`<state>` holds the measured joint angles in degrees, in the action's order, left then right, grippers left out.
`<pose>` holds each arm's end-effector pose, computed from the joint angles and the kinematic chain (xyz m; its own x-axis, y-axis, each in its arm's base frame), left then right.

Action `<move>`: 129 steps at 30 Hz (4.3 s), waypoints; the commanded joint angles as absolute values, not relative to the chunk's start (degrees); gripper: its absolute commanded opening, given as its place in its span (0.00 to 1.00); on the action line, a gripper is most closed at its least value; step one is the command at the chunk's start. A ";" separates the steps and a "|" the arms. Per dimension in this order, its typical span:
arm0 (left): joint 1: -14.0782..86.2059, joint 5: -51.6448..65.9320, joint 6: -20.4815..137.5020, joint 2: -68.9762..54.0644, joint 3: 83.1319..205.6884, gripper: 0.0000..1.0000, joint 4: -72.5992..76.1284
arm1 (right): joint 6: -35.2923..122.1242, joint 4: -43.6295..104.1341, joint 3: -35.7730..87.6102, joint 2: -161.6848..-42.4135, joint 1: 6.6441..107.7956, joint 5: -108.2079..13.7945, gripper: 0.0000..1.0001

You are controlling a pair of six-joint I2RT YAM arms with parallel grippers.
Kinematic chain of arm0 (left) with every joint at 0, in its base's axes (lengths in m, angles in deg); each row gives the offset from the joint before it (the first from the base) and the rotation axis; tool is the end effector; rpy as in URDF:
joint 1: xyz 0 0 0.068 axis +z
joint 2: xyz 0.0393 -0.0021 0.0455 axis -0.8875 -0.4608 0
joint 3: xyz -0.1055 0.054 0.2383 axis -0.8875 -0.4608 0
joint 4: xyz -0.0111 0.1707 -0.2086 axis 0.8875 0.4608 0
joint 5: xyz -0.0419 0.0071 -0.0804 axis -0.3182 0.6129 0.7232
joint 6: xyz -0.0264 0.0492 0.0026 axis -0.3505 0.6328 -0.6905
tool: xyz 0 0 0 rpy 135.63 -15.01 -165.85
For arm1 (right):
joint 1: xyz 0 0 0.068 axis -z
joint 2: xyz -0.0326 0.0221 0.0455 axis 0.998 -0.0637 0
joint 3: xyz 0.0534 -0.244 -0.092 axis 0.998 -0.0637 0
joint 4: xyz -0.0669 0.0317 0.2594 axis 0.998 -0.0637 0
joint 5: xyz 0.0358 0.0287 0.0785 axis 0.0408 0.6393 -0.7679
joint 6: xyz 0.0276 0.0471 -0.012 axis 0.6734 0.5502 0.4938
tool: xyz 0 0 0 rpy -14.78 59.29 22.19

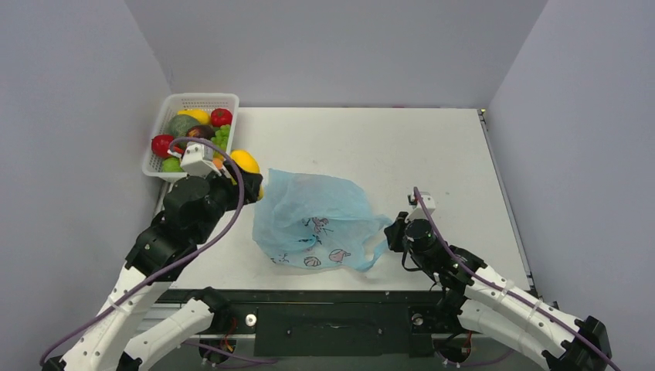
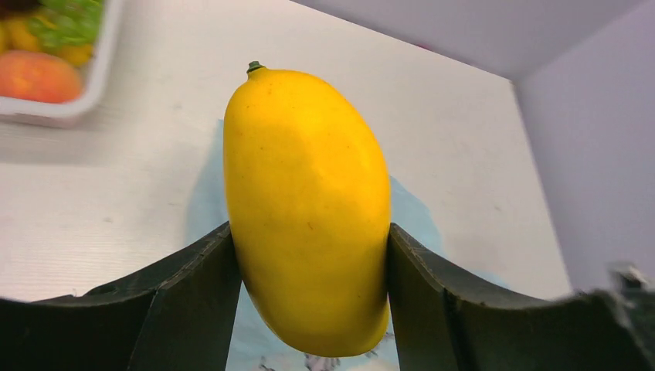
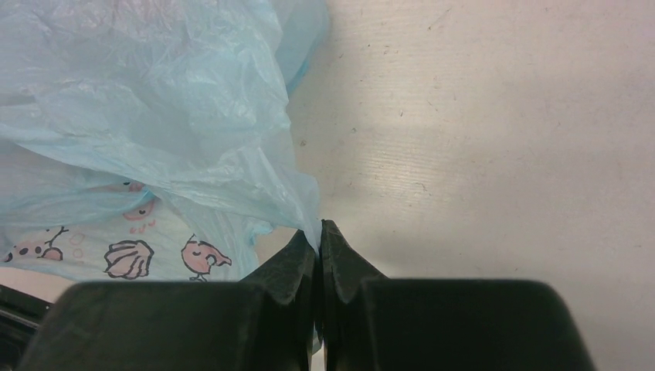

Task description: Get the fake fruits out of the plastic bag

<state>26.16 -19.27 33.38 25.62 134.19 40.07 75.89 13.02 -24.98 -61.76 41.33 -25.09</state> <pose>0.1319 -0.0823 0.3968 -0.3775 -0.4273 -0.8215 0.1221 0.8565 -0.5015 0.1329 0.1193 0.2068 -0.6458 0.2211 -0.7308 -0.1670 0.8931 0.4178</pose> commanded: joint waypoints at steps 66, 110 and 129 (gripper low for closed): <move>28.08 0.74 22.06 21.71 111.90 0.85 20.93 | 73.65 16.98 -21.39 -60.83 42.23 -42.54 0.00; 19.34 -32.13 22.00 -21.69 124.32 0.50 -1.62 | 79.28 15.85 -18.93 -57.37 31.00 -42.95 0.00; 22.14 -16.61 15.41 -21.30 116.20 0.73 -11.96 | 68.70 -3.17 -6.45 -66.04 30.50 -25.10 0.70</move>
